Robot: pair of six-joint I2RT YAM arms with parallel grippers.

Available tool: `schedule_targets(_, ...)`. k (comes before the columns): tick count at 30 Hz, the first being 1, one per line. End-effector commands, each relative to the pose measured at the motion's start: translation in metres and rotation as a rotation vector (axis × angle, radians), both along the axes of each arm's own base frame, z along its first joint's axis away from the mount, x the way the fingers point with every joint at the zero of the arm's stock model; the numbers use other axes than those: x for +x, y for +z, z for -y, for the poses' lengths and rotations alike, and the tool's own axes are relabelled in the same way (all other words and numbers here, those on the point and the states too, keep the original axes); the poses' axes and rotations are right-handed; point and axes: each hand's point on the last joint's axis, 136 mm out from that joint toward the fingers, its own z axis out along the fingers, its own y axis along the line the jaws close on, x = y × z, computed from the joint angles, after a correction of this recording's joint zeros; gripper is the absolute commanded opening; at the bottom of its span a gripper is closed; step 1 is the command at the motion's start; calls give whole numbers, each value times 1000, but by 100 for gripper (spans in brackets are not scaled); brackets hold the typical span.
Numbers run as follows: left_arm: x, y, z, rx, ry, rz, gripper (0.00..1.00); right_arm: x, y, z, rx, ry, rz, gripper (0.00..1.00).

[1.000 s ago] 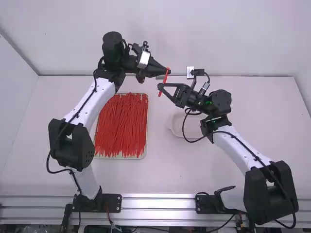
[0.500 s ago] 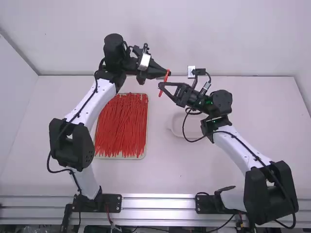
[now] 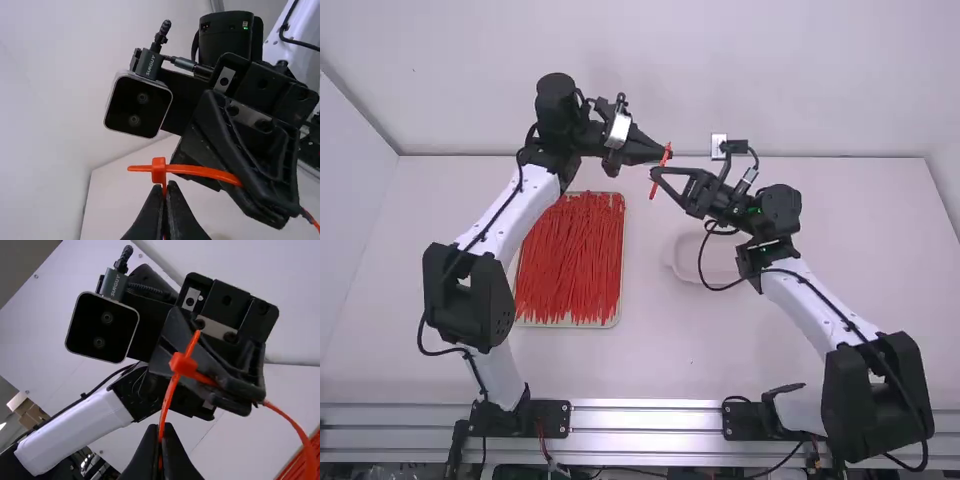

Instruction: Fasten the cable tie

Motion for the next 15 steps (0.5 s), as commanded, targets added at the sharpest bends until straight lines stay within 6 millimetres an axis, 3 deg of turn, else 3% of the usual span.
schedule_targets(1, -7, -1, 2, 3, -26, -11, 2, 2, 13, 3, 11, -9, 33, 0)
schedule_targets(15, -6, -2, 2, 11, -26, -46, 2, 14, 17, 19, 28, -73, 38, 0)
